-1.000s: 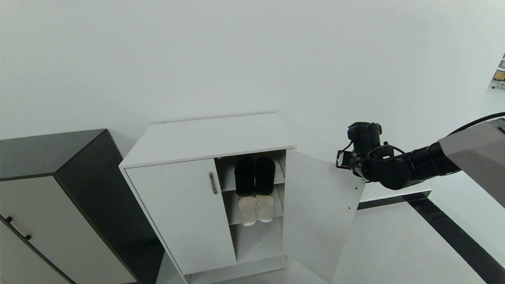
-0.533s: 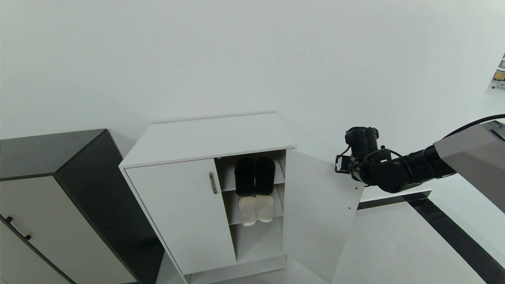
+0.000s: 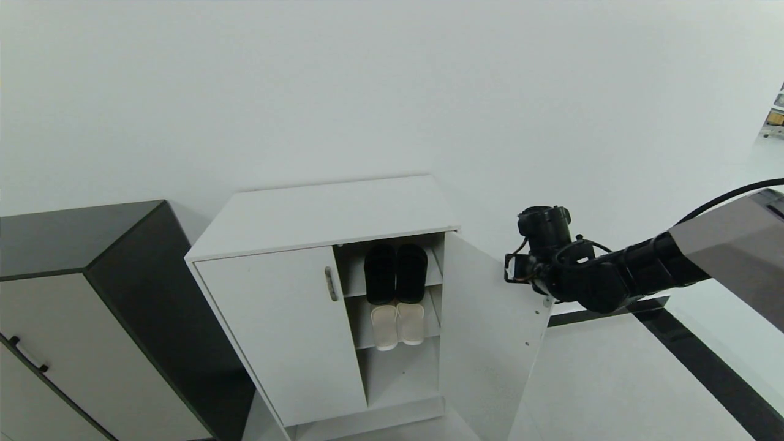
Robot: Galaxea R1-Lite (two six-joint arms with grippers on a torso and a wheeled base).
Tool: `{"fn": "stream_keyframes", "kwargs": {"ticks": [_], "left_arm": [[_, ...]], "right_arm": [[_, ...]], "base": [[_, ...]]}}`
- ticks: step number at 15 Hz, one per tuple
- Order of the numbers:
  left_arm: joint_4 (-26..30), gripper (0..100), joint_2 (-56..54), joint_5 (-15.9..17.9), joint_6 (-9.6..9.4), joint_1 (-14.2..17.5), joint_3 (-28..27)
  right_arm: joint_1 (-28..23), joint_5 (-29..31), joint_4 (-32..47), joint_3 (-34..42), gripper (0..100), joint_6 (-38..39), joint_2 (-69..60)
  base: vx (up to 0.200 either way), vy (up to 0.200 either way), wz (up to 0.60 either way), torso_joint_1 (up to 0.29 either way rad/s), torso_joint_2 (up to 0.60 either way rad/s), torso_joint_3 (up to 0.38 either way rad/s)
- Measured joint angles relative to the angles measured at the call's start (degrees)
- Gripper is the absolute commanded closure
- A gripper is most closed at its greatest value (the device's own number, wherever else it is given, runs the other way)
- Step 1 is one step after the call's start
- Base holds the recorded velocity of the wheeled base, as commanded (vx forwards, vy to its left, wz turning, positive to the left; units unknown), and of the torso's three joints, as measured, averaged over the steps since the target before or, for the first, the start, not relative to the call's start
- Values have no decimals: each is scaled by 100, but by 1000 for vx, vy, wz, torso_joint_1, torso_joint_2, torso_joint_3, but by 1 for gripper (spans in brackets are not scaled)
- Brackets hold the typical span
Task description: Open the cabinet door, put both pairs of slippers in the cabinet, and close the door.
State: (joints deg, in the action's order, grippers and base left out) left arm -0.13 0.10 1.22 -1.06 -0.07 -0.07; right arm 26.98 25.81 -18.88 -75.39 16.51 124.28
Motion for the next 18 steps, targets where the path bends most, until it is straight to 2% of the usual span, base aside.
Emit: {"fn": "stream_keyframes", "kwargs": {"ticks": [5,9,12,15,18], "left_arm": [[-2,100,0,-2,0,0,5],[-2,100,0,-7,9,2,-2],[0,100,0,-7,9,0,-4],[0,100,0,-7,11,0,-4],[-2,100,0,-10,9,0,-2]], "right_arm": [[791,7,-18,393,100,189,-232],[998,-172,-90,656,100,216,-479],[1053,-846,-820,1239,100,33,-828],[1080,-985,-1692,1833,100,-425,-970],[1141,-1008,-1781,1998,100,-446,-984]], "base": [[0,0,0,0,0,0],[0,0,0,0,0,0],[0,0,0,0,0,0],[0,0,0,0,0,0],[0,0,0,0,0,0]]}}
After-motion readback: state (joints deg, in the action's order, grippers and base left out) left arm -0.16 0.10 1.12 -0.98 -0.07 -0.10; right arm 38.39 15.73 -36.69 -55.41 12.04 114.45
